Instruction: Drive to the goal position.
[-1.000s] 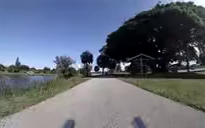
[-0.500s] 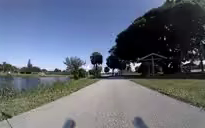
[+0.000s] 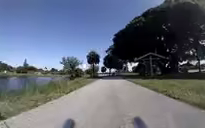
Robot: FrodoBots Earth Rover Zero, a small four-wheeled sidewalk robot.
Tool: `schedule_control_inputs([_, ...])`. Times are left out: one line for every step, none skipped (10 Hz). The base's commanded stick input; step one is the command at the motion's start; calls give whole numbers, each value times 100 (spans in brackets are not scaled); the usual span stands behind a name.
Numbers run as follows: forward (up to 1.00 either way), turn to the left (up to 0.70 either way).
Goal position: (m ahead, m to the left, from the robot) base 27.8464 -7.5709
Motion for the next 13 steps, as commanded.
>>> schedule_control_inputs([85,0])
schedule_control_inputs([85,0])
schedule_control_inputs([85,0])
schedule_control_inputs([85,0])
schedule_control_inputs([85,0])
schedule_control_inputs([85,0])
schedule_control_inputs([85,0])
schedule_control_inputs([85,0])
schedule_control_inputs([85,0])
schedule_control_inputs([85,0])
schedule_control_inputs([85,0])
schedule_control_inputs([85,0])
schedule_control_inputs([85,0])
